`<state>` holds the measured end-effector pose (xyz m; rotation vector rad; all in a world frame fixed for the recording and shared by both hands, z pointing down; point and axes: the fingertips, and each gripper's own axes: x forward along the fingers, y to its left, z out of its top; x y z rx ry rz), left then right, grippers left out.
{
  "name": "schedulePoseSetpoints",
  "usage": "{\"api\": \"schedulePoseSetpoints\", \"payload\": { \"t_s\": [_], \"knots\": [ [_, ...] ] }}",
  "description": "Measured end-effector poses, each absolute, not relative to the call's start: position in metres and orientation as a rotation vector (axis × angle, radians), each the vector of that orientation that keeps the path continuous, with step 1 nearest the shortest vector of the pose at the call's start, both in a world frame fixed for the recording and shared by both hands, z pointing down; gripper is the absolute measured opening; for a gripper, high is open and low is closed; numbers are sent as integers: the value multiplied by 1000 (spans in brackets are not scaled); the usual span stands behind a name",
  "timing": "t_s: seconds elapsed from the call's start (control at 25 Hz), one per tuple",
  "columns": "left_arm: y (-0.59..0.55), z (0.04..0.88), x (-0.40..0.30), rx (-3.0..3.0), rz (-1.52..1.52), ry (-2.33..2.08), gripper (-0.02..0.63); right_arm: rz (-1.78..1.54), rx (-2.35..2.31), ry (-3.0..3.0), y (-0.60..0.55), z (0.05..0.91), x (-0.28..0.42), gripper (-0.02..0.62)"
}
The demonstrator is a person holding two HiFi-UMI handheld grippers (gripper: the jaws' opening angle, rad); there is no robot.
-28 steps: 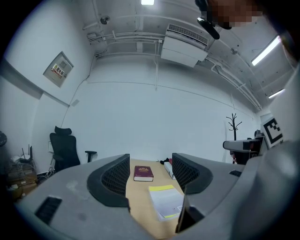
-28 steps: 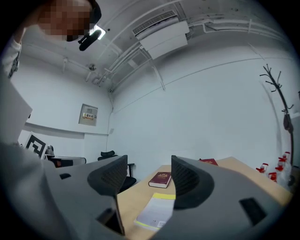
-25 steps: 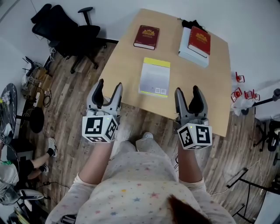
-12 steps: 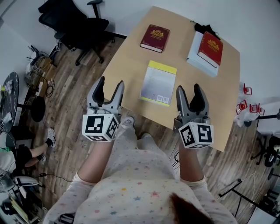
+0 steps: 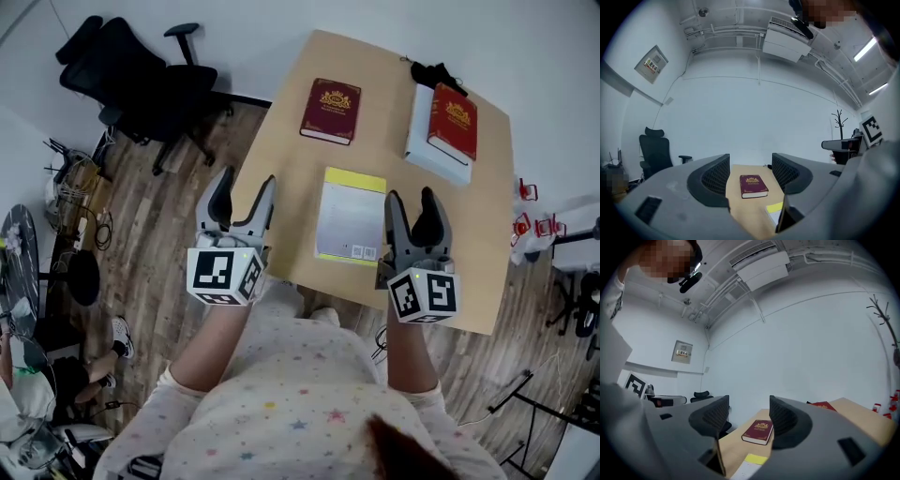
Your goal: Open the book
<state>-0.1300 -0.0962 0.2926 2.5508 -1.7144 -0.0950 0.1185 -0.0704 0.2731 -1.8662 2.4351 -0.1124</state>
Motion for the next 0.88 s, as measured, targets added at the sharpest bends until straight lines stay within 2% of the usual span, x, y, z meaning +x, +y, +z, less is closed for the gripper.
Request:
{"api": "schedulePoseSetpoints", "payload": {
  "t_s": [0.48, 0.88],
  "knots": [
    [-159, 315, -153, 2574, -73, -1636, 258, -152, -2009, 2355, -111, 294, 95, 242],
    [-165, 318, -152, 2518, -62, -1703, 258, -216, -1911, 2442, -132, 299, 83, 220]
  ]
}}
